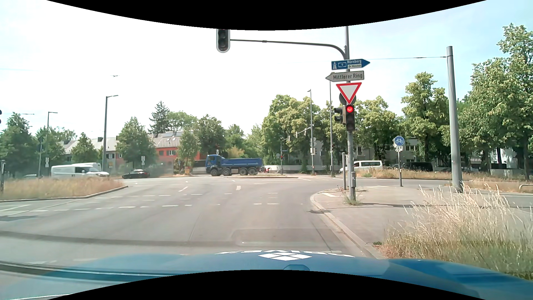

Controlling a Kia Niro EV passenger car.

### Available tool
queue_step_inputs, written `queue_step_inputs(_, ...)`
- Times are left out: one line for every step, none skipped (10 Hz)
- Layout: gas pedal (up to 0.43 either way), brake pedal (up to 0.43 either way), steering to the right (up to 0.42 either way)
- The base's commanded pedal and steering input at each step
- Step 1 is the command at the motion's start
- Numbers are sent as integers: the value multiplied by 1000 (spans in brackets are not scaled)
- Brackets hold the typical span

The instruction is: Follow the waypoints while adhering to traffic rules and regulations

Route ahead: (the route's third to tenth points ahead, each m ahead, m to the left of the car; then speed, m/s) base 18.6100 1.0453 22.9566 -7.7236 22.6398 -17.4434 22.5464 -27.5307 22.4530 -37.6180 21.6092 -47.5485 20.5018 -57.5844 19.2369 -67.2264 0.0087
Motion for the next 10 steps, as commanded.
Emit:
queue_step_inputs(0,256,4)
queue_step_inputs(0,262,4)
queue_step_inputs(0,256,4)
queue_step_inputs(0,262,4)
queue_step_inputs(0,256,4)
queue_step_inputs(0,256,4)
queue_step_inputs(0,262,4)
queue_step_inputs(0,262,4)
queue_step_inputs(0,262,4)
queue_step_inputs(0,262,4)
